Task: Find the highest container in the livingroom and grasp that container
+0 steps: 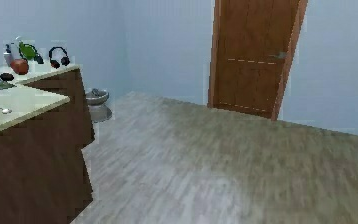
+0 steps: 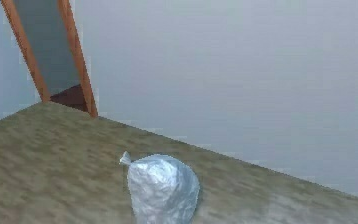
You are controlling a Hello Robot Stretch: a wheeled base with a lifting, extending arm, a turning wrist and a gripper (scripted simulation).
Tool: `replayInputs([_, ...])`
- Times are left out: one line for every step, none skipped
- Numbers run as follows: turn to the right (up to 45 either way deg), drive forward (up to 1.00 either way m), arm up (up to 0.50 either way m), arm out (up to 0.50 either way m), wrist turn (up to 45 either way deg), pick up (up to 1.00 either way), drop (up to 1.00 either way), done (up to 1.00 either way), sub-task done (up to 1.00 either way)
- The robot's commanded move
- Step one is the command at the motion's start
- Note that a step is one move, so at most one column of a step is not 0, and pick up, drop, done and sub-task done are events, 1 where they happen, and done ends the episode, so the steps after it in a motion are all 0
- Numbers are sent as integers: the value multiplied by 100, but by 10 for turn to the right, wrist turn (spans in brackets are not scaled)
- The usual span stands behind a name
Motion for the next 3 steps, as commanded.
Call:
replayInputs([240,0,0,0,0,0,0,0,0])
replayInputs([0,85,0,0,0,0,0,0,0])
replayInputs([360,0,0,0,0,0,0,0,0])
